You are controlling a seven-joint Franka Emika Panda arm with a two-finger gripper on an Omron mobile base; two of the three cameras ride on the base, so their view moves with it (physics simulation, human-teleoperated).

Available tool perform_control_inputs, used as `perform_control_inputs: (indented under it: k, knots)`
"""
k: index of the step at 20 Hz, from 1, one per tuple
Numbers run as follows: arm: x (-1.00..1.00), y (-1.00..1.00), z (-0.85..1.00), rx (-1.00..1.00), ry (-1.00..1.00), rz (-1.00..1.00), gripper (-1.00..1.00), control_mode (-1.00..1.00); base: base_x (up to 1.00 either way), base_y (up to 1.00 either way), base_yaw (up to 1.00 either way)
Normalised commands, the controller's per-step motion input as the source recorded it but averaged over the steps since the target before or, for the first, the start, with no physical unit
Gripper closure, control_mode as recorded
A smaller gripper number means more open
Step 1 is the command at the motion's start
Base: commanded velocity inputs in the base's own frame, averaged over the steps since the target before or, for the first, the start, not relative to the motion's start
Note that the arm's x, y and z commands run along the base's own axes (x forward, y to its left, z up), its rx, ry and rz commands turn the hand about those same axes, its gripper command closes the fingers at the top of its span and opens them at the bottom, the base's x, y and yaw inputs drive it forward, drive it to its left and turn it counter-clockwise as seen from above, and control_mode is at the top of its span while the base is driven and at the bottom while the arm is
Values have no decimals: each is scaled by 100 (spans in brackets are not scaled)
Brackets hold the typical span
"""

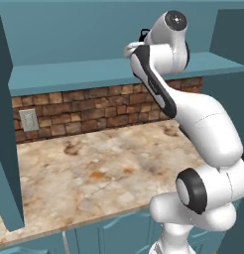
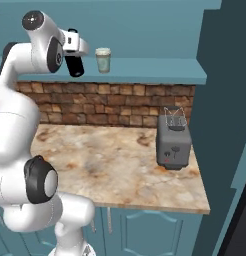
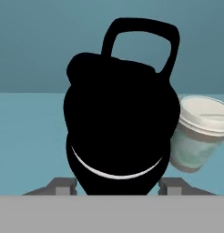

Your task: Sort all alcoholic drinks to one cabinet, and non-alcoholic drinks to the other.

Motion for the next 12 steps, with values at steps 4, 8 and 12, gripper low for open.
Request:
perform_control_inputs:
  k: [4,8,12]
  knots:
    - [68,0,-36,0,0,4,100,-100,0,0,0]
    - [54,0,-10,0,0,4,100,-100,0,0,0]
    - [42,1,-26,0,-1,5,100,-100,0,0,0]
